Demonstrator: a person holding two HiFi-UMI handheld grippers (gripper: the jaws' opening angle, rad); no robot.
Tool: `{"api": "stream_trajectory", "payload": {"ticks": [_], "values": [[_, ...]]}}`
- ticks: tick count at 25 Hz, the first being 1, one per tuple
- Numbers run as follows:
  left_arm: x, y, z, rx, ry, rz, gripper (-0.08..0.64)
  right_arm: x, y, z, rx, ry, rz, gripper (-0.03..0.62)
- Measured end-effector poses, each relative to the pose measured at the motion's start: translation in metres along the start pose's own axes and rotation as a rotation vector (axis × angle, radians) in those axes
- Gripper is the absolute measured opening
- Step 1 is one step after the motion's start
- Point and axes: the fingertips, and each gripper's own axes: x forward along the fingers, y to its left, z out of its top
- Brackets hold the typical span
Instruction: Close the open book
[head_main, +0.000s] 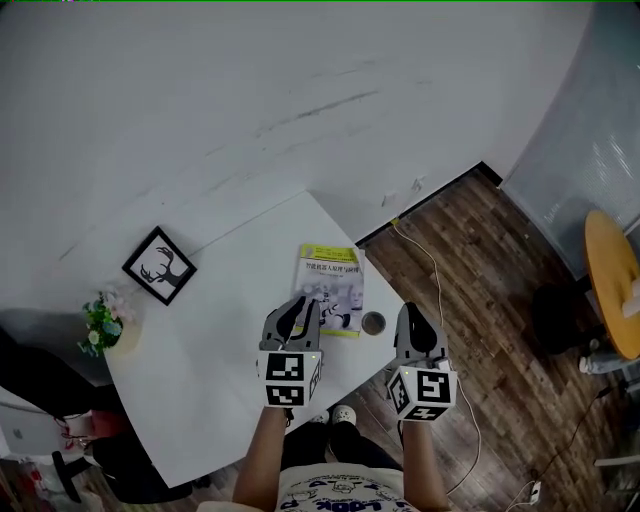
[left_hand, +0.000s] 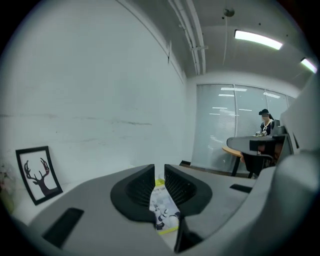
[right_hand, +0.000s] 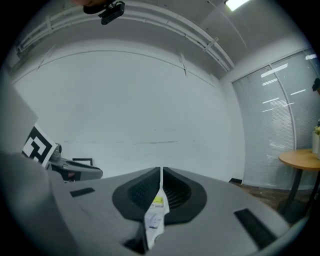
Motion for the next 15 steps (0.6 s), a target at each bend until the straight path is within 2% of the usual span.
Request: {"api": "stream_trajectory", "payload": {"ticks": [4, 15], "values": [[-0.018, 0.015, 0.04, 0.011, -0.104, 0.056, 0.052, 0.002, 0.006, 0.018, -0.01, -0.039, 0.017, 0.031], [-0.066, 0.042, 0.108, 0.015, -0.276, 0.165, 0.04, -0.002, 0.014, 0.067, -0.019, -0.145, 0.052, 0.031]]}}
